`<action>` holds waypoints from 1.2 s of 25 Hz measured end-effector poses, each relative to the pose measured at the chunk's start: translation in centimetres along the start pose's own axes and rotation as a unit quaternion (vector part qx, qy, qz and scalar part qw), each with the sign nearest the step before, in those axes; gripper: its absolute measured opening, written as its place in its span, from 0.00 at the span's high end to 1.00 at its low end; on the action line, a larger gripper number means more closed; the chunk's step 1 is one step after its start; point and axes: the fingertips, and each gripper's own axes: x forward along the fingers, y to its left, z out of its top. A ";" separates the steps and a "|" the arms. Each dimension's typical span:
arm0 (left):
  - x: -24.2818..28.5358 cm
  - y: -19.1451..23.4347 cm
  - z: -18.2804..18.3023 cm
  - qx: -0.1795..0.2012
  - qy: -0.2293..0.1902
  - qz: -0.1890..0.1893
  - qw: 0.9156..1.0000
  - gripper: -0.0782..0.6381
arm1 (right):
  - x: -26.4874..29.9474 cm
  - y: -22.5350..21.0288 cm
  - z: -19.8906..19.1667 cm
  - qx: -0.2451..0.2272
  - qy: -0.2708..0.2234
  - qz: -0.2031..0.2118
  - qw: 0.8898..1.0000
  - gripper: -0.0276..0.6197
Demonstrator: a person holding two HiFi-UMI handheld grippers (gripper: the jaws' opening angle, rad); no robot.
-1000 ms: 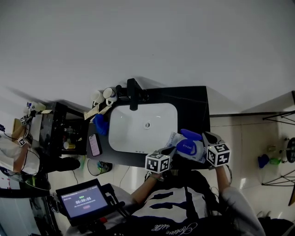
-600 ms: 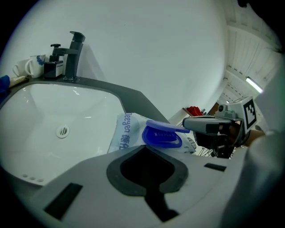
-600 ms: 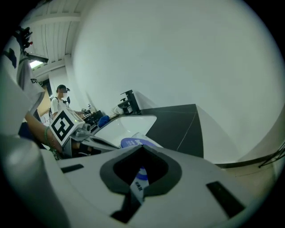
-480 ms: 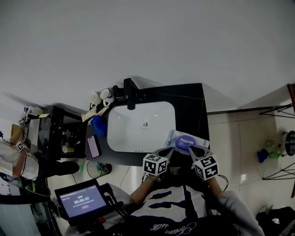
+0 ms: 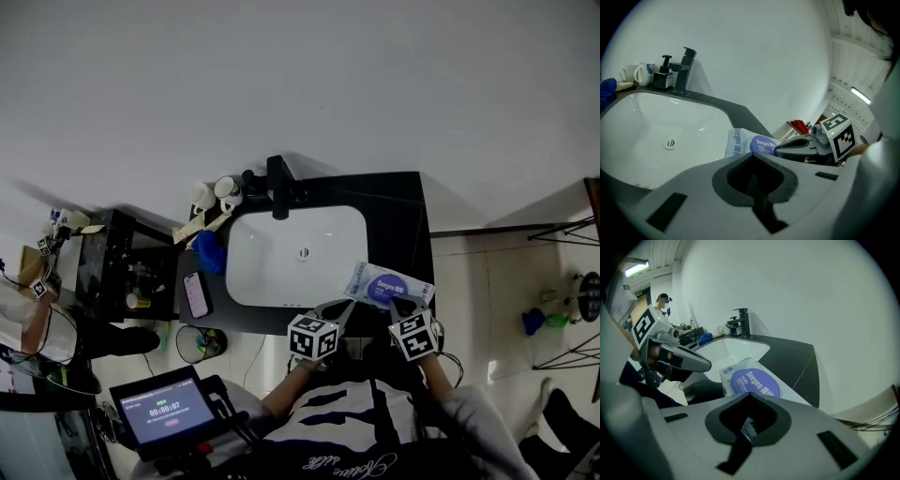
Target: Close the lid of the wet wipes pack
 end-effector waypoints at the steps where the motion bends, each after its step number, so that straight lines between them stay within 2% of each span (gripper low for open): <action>1: -0.5 0.0 0.0 0.000 0.000 -0.002 1.000 0.89 | -0.3 0.2 0.2 0.012 -0.003 -0.005 1.000 0.96; 7: -3.8 -1.5 1.8 0.011 -0.016 -0.047 0.999 0.89 | -3.6 1.9 2.1 0.065 -0.048 -0.024 0.996 0.96; 11: -5.7 -2.4 3.1 0.033 -0.027 -0.086 0.995 0.89 | -5.2 3.7 3.9 0.118 -0.089 -0.038 0.988 0.96; 17: -7.6 -4.0 3.1 0.063 -0.039 -0.144 0.987 0.89 | -6.9 6.4 3.7 0.186 -0.144 -0.064 0.970 0.96; 24: -11.4 -5.5 3.2 0.063 -0.036 -0.215 0.974 0.89 | -10.3 10.7 3.5 0.278 -0.198 -0.115 0.933 0.96; 30: -12.0 -7.5 0.9 0.067 -0.011 -0.249 0.966 0.89 | -12.7 13.1 0.6 0.300 -0.200 -0.153 0.920 0.96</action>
